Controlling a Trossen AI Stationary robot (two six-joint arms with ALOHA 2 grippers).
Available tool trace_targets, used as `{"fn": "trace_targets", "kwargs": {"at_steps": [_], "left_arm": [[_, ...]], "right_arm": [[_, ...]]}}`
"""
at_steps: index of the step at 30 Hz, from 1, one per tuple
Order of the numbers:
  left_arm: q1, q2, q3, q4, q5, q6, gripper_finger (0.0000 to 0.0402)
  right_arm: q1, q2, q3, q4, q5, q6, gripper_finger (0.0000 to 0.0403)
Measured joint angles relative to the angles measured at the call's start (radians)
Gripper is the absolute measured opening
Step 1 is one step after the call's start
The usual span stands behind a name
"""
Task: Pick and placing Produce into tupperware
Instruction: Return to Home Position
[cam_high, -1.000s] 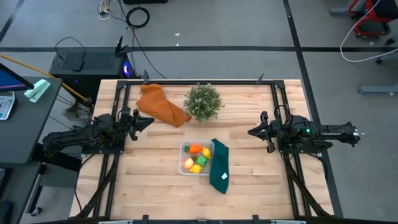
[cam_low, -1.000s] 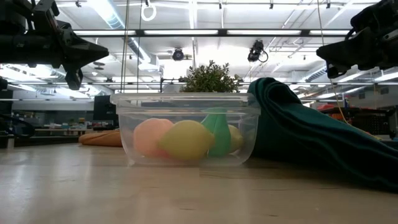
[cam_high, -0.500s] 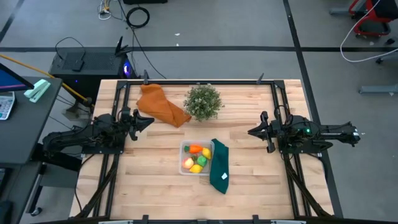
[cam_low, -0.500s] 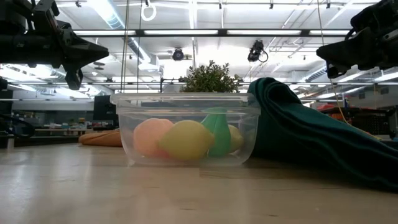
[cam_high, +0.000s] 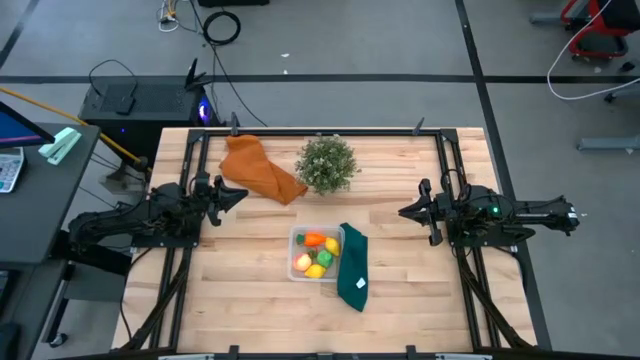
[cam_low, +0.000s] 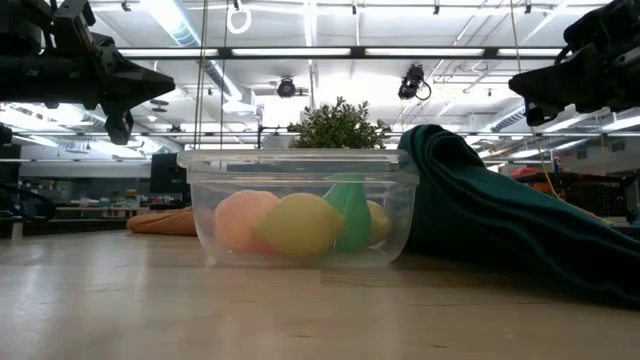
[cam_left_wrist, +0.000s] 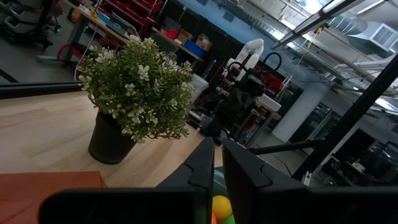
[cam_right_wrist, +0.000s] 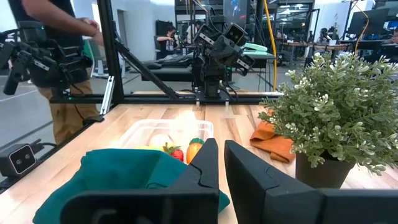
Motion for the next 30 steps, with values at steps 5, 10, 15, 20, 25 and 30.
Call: {"fn": "trace_targets", "kwargs": {"at_steps": [5,10,15,20,25,30], "left_arm": [[0.000,0.000,0.000,0.000,0.000,0.000,0.0037],[0.000,0.000,0.000,0.000,0.000,0.000,0.0029],[0.000,0.000,0.000,0.000,0.000,0.000,0.0031],[0.000,0.000,0.000,0.000,0.000,0.000,0.0040],[0.000,0.000,0.000,0.000,0.000,0.000,0.0036],[0.000,0.000,0.000,0.000,0.000,0.000,0.0028]], "right_arm": [[0.000,0.000,0.000,0.000,0.000,0.000,0.0000],[0.000,0.000,0.000,0.000,0.000,0.000,0.0000],[0.000,0.000,0.000,0.000,0.000,0.000,0.0000],[0.000,0.000,0.000,0.000,0.000,0.000,0.0000],[0.000,0.000,0.000,0.000,0.000,0.000,0.0000],[0.000,0.000,0.000,0.000,0.000,0.000,0.0000]]}}
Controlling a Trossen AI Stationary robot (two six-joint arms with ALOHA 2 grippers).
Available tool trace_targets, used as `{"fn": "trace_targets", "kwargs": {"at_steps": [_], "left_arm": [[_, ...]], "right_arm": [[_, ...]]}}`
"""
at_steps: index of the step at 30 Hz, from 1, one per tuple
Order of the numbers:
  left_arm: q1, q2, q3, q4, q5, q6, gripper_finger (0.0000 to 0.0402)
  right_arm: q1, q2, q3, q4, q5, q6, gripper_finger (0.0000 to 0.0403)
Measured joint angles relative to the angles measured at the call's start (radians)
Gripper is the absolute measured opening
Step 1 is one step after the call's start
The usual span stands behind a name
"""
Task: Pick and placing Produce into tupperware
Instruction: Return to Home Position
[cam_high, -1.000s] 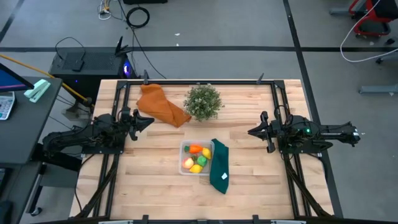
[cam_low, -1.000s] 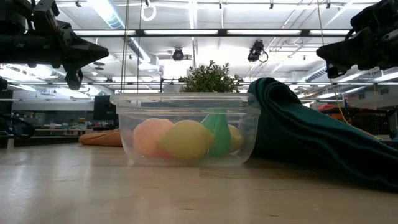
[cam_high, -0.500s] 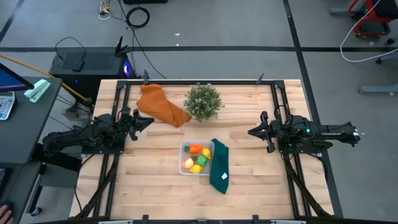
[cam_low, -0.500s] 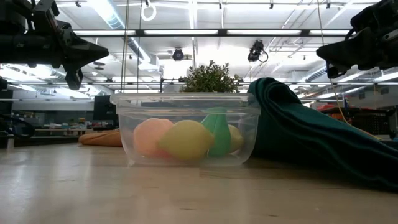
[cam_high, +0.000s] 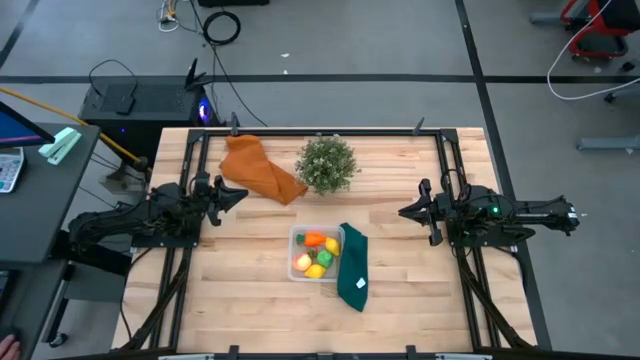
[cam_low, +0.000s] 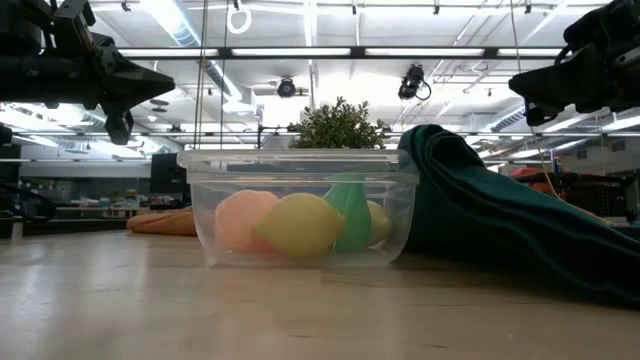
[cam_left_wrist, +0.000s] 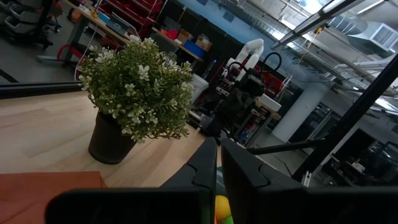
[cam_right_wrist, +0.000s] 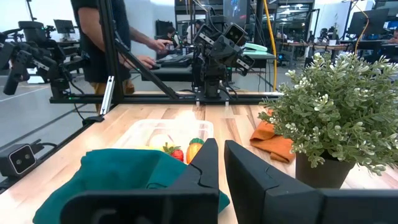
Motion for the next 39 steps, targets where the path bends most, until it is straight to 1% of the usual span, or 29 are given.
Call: {"fn": "trace_targets", "kwargs": {"at_steps": [10,21,31,39], "left_arm": [[0.000,0.000,0.000,0.000,0.000,0.000,0.0040],[0.000,0.000,0.000,0.000,0.000,0.000,0.0028],[0.000,0.000,0.000,0.000,0.000,0.000,0.0040],[0.000,0.000,0.000,0.000,0.000,0.000,0.0028]], "right_arm": [[0.000,0.000,0.000,0.000,0.000,0.000,0.0000],[0.000,0.000,0.000,0.000,0.000,0.000,0.0000],[0.000,0.000,0.000,0.000,0.000,0.000,0.0000],[0.000,0.000,0.000,0.000,0.000,0.000,0.0000]]}}
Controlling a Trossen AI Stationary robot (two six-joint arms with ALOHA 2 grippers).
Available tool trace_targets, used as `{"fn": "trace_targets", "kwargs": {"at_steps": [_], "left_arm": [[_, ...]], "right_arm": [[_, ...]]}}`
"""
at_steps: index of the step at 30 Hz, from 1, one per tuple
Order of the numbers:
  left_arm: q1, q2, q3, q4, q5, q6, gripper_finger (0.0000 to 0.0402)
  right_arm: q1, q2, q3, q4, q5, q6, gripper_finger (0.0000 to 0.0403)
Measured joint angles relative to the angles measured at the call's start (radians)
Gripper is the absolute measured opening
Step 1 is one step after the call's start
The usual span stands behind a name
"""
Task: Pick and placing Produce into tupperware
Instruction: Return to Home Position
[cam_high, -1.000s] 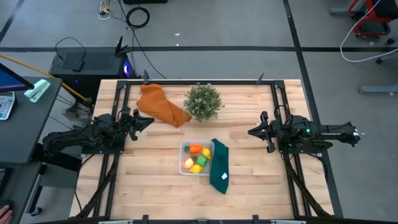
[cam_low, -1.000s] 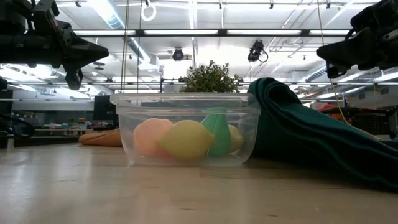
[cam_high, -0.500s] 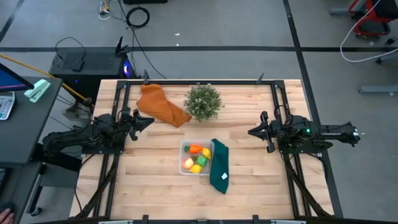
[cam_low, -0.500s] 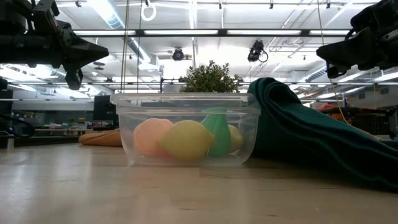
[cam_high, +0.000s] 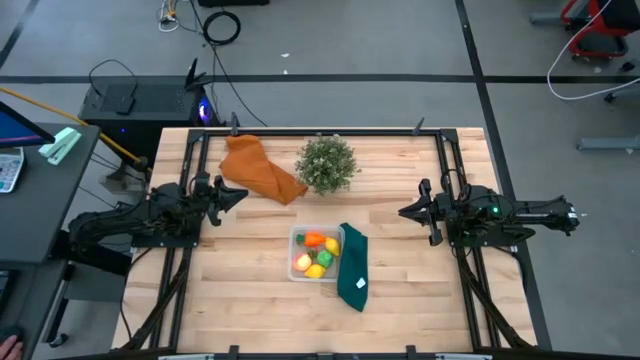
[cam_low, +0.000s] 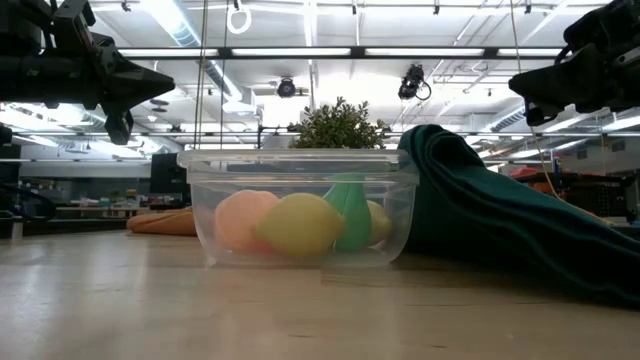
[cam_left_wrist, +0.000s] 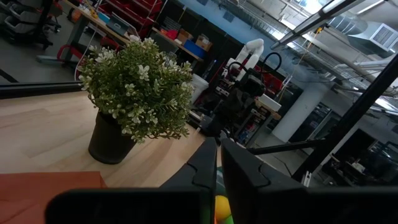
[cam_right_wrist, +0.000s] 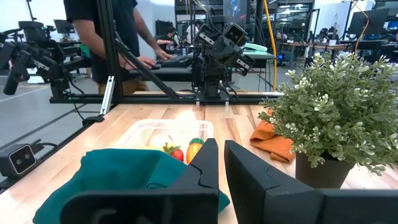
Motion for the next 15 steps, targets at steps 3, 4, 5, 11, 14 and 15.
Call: {"fn": "trace_targets", "kwargs": {"at_steps": [3,4,5,11,14,15], "left_arm": [[0.000,0.000,0.000,0.000,0.000,0.000,0.0029],[0.000,0.000,0.000,0.000,0.000,0.000,0.0031],[0.000,0.000,0.000,0.000,0.000,0.000,0.0032],[0.000,0.000,0.000,0.000,0.000,0.000,0.0040],[0.000,0.000,0.000,0.000,0.000,0.000,0.0037],[0.000,0.000,0.000,0.000,0.000,0.000,0.0035]], "right_arm": [[0.000,0.000,0.000,0.000,0.000,0.000,0.0000],[0.000,0.000,0.000,0.000,0.000,0.000,0.0000],[0.000,0.000,0.000,0.000,0.000,0.000,0.0000],[0.000,0.000,0.000,0.000,0.000,0.000,0.0000],[0.000,0.000,0.000,0.000,0.000,0.000,0.0000],[0.000,0.000,0.000,0.000,0.000,0.000,0.0000]]}}
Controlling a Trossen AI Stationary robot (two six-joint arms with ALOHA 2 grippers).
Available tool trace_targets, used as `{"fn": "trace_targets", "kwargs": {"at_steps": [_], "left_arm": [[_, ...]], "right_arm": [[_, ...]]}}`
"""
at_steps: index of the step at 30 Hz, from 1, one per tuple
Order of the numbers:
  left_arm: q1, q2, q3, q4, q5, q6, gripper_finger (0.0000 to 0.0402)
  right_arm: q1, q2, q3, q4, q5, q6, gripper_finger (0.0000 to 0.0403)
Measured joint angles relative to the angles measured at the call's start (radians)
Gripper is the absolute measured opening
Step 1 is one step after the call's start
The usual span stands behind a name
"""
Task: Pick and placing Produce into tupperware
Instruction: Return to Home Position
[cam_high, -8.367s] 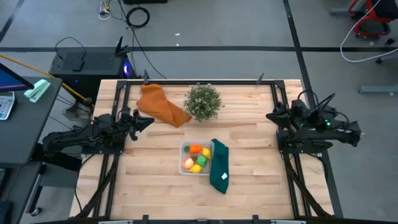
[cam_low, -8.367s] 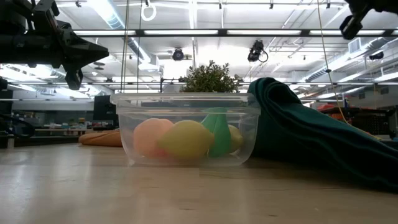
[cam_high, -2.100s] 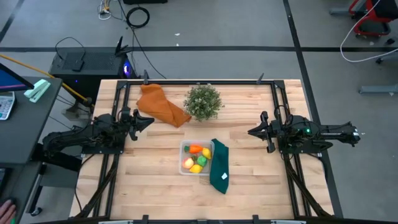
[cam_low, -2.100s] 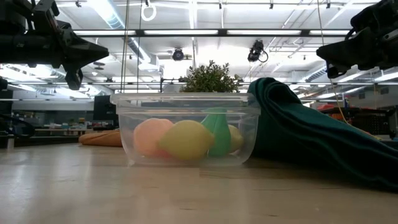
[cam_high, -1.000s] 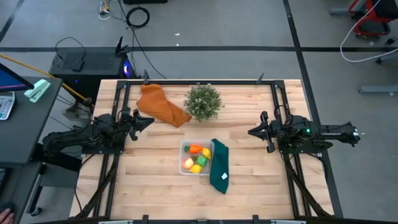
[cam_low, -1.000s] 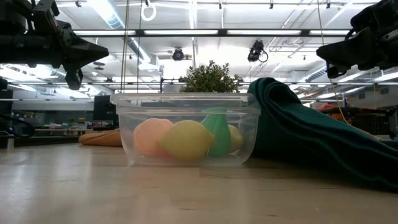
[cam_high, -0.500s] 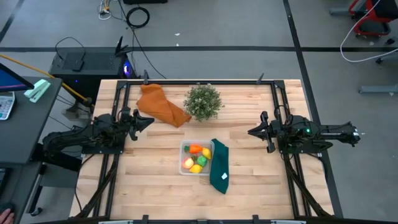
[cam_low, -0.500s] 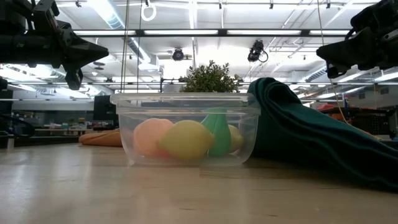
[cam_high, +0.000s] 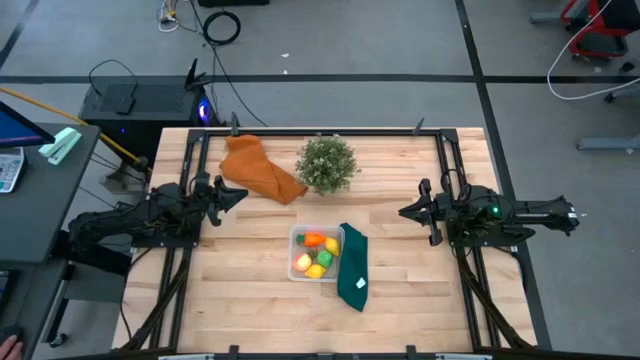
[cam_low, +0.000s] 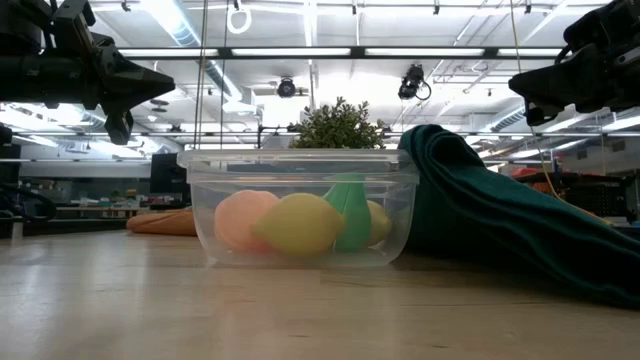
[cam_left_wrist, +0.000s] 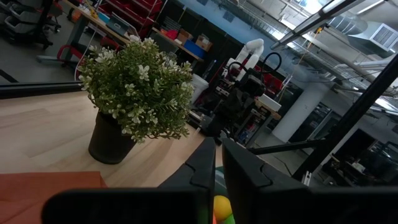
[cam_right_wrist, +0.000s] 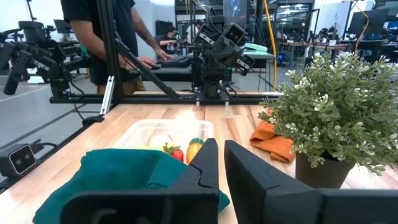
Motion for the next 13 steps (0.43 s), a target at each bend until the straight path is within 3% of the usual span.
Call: {"fn": "trace_targets", "kwargs": {"at_steps": [13], "left_arm": [[0.000,0.000,0.000,0.000,0.000,0.000,0.0039]], "right_arm": [[0.000,0.000,0.000,0.000,0.000,0.000,0.0000]]}}
